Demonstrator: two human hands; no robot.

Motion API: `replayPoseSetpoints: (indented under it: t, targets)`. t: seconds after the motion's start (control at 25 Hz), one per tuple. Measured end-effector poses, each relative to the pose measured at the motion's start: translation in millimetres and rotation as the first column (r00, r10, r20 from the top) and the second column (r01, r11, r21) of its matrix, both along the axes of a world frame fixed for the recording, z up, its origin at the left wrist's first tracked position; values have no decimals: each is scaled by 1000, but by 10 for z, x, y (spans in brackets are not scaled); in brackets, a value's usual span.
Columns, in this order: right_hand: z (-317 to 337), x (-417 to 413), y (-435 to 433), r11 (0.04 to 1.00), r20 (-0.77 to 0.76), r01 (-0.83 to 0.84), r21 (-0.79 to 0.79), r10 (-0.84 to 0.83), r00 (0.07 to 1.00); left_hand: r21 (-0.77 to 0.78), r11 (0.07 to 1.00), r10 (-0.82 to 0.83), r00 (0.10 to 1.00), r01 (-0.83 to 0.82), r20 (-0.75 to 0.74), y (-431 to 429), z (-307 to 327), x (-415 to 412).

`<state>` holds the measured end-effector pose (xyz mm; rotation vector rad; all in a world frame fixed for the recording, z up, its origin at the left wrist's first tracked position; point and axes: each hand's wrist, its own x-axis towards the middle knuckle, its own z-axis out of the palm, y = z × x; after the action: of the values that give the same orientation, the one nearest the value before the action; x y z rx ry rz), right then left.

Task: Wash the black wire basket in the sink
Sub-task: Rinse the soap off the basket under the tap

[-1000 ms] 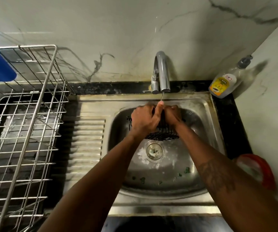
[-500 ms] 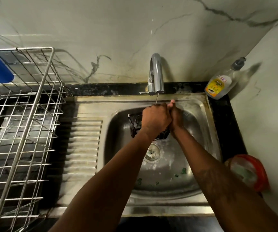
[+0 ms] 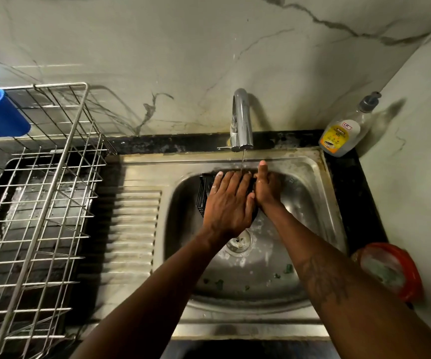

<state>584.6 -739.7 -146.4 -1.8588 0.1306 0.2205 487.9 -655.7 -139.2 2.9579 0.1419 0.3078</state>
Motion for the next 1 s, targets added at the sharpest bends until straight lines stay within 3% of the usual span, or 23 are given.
replayPoseSetpoints:
  t: [0.12, 0.2, 0.32, 0.36, 0.52, 0.64, 0.72, 0.84, 1.0]
  targets:
    - [-27, 38, -18, 997, -156, -63, 33, 67, 985, -41, 992, 114, 993, -116, -39, 22, 189, 354]
    - [23, 26, -21, 991, -127, -136, -3, 135, 983, -69, 976, 198, 974, -206, -110, 43, 308, 543]
    - [39, 9, -7, 995, -27, -103, 4, 103, 994, -214, 908, 324, 927, -360, -189, 236, 350, 708]
    - [8, 25, -7, 997, -38, -75, 7, 75, 996, -227, 906, 321, 930, -356, -178, 299, 334, 710]
    - [39, 142, -35, 991, -105, -97, -89, 88, 991, -34, 991, 127, 991, -129, -33, 199, 114, 333]
    - [83, 151, -58, 982, -106, -149, -112, 138, 985, -25, 1000, -20, 1000, 20, -6, 238, 84, 155]
    - [66, 150, -7, 978, -43, -142, -153, 137, 990, -8, 999, 30, 996, -31, -81, 358, 187, 304]
    - [46, 176, 65, 905, 77, -189, -381, 235, 969, -54, 966, 240, 954, -253, -180, 375, 283, 592]
    - [-14, -1, 109, 879, 447, -170, -446, 383, 808, -152, 902, 379, 910, -404, -168, 373, 240, 802]
